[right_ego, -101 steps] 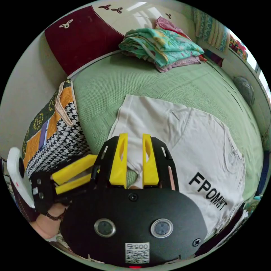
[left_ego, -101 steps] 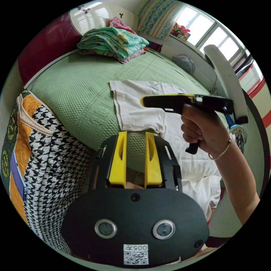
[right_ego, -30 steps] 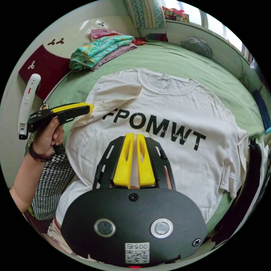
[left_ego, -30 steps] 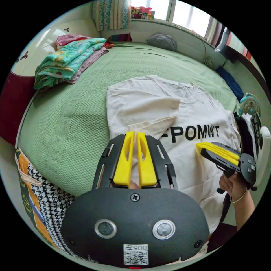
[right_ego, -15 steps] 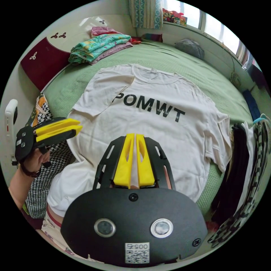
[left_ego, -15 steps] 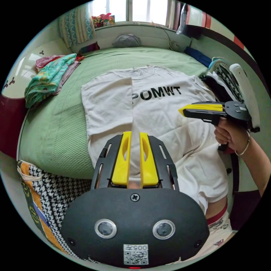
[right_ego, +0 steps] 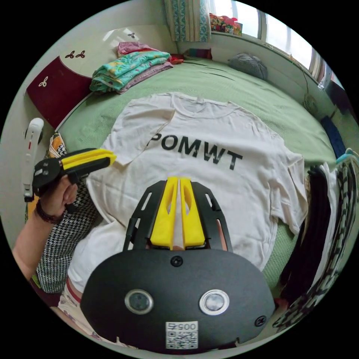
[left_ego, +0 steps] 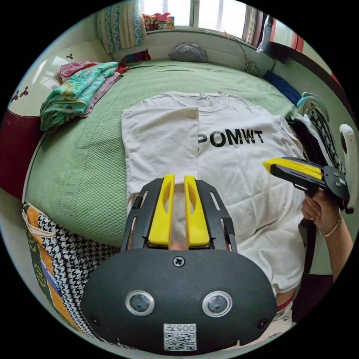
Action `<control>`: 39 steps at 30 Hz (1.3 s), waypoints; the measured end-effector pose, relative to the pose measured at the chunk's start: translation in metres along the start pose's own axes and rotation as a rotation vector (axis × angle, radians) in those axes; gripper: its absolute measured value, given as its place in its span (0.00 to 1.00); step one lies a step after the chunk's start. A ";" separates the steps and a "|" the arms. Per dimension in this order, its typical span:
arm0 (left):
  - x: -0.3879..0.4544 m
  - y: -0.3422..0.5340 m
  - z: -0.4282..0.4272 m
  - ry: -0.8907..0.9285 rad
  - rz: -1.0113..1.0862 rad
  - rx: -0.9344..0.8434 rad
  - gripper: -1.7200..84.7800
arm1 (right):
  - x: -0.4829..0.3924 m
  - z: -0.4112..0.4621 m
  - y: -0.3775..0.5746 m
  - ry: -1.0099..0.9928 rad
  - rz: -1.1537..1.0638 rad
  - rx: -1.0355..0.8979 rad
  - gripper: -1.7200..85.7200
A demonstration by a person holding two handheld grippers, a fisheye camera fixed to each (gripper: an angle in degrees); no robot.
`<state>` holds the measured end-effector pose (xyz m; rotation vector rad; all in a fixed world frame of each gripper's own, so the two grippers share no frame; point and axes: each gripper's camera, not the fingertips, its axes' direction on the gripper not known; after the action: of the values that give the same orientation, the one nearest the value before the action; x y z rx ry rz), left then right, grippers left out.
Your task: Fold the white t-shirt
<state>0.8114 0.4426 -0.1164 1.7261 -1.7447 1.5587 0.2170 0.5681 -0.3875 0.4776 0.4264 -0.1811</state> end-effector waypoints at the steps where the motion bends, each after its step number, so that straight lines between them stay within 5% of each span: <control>1: -0.002 -0.003 0.004 0.003 -0.005 0.001 0.09 | -0.004 0.002 -0.014 -0.003 -0.009 0.013 0.01; 11: -0.014 -0.007 0.033 0.114 -0.010 -0.024 0.08 | -0.038 0.058 -0.138 0.021 0.000 -0.033 0.01; 18: -0.014 0.012 0.036 0.052 0.075 0.008 0.10 | -0.020 0.065 -0.128 0.083 0.064 -0.048 0.00; 20: -0.015 0.017 0.034 0.060 0.067 0.002 0.10 | -0.012 0.055 -0.114 0.204 0.079 -0.054 0.01; 26: 0.007 0.032 0.026 0.081 0.086 0.023 0.09 | 0.007 0.007 -0.024 0.072 0.097 -0.005 0.01; 39: 0.090 0.019 0.046 0.112 0.216 -0.028 0.08 | 0.058 -0.044 0.113 0.169 0.259 -0.069 0.03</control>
<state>0.7929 0.3501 -0.0753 1.4468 -1.9385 1.6717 0.2835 0.6839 -0.4025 0.4772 0.5296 0.1252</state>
